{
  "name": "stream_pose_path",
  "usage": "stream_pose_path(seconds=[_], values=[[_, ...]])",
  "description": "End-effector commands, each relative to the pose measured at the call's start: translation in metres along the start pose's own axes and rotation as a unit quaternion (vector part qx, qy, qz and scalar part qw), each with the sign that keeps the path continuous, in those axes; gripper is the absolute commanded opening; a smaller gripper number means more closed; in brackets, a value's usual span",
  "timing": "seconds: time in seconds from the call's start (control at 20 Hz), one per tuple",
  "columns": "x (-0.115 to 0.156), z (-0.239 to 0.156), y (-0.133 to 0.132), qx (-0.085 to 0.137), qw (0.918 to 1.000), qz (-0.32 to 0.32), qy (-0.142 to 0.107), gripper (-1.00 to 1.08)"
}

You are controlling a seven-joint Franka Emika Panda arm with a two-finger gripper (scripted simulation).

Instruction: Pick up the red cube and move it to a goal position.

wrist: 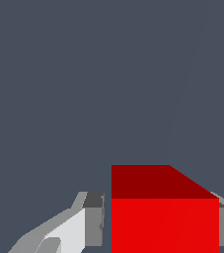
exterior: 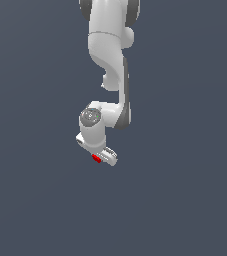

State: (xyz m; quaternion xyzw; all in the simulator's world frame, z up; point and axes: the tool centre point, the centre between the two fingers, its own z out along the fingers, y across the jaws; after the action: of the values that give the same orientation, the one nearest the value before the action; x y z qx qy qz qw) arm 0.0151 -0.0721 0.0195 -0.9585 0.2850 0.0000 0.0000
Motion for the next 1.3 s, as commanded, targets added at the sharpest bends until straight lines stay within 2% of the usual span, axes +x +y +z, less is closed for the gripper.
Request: stream_pose_path(seconds=[0.0,0.7,1.0,1.25], values=[[0.000,0.000,0.000,0.000,1.0000,-0.001,0.000,-1.00],[-0.004,-0.003,0.000,0.000,1.0000,-0.001,0.000,-1.00],[-0.020,-0.017,-0.002,0.000,1.0000,-0.001,0.000,-1.00],[-0.043,-0.037,-0.005,0.000,1.0000,-0.001,0.000,-1.00]])
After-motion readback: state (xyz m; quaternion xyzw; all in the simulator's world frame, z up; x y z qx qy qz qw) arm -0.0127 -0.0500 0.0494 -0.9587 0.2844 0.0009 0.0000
